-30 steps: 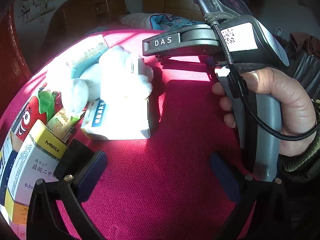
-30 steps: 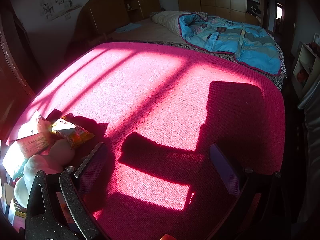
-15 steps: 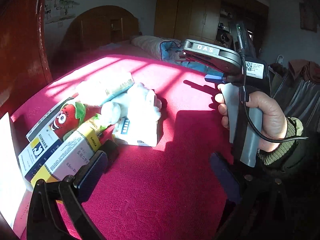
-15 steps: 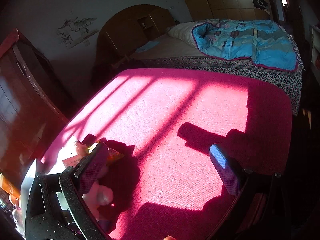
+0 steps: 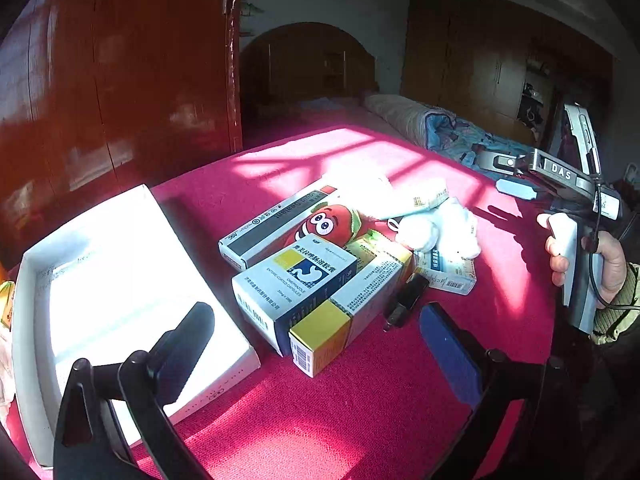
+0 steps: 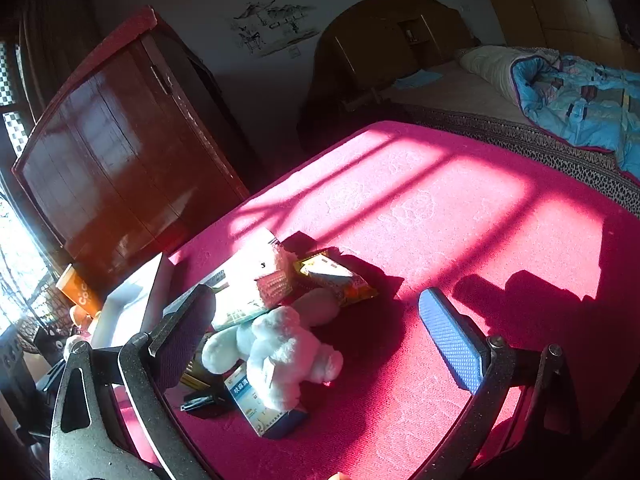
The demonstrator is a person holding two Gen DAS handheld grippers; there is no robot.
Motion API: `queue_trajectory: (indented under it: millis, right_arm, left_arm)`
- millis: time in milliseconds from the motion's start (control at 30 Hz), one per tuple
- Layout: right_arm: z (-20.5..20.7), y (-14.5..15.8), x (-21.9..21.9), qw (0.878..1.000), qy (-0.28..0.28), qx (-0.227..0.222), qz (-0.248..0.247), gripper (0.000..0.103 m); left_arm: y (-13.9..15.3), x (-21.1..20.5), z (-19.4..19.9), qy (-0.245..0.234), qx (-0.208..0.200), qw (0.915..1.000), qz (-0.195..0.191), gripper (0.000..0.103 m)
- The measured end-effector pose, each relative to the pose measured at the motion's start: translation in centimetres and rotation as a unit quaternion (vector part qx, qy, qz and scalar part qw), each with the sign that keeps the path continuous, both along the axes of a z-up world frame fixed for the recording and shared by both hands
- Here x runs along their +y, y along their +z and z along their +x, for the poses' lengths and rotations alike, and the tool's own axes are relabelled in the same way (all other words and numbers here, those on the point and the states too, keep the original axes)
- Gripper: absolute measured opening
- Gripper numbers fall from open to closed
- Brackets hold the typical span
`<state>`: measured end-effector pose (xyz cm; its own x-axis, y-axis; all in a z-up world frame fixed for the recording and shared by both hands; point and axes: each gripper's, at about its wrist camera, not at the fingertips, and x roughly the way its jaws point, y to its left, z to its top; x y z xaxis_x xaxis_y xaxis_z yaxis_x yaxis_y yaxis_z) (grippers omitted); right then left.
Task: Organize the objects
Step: 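Move the left gripper to the long yellow-white box while the right gripper reaches the pink packet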
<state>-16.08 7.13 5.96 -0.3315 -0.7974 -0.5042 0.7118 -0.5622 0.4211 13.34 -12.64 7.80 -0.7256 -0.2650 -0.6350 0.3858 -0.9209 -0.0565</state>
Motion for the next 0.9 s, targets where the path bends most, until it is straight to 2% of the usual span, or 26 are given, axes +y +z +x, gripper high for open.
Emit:
queue_trajectory:
  millis: [167,367,433,467,533,567,600,667,767,900]
  right_arm:
    - [1.5,1.9,-4.3,0.993,0.071,0.083,0.047,0.103]
    - [2.7,0.7,-8.9,0.978,0.135,0.107,0.122,0.103]
    - [3.3,-0.2,-10.2,0.971,0.144,0.12,0.15,0.1]
    - [3.5,-0.7,-10.6,0.968,0.145,0.125,0.165,0.096]
    - [3.4,-1.5,-11.2,0.964,0.151,0.121,0.182,0.08]
    - [3.2,-1.8,-11.5,0.964,0.155,0.111,0.187,0.061]
    - [2.9,-2.1,-11.5,0.964,0.156,0.098,0.19,0.05]
    - [2.3,-2.3,-10.7,0.969,0.151,0.078,0.177,0.05]
    - [1.8,-2.0,-9.1,0.976,0.135,0.065,0.157,0.05]
    - [1.4,-1.2,-7.0,0.983,0.123,0.046,0.132,0.05]
  left_arm:
    - [-1.0,1.9,-0.9,-0.031,-0.022,0.9993,0.004,0.1]
    - [-2.0,2.1,-2.4,-0.031,-0.034,0.9988,0.012,0.1]
    - [-2.2,2.1,-2.9,-0.033,-0.039,0.9986,0.016,0.1]
    - [-2.3,2.2,-3.2,-0.032,-0.041,0.9985,0.018,0.1]
    - [-2.5,2.3,-3.5,-0.031,-0.043,0.9982,0.026,0.099]
    - [-2.6,2.4,-3.5,-0.034,-0.043,0.998,0.031,0.096]
    - [-2.7,2.6,-3.6,-0.041,-0.043,0.9976,0.037,0.094]
    - [-2.8,3.5,-3.8,-0.056,-0.046,0.9965,0.041,0.09]
    - [-2.9,4.7,-4.2,-0.083,-0.053,0.994,0.047,0.076]
    - [-3.6,5.0,-4.8,-0.08,-0.068,0.9938,0.038,0.074]
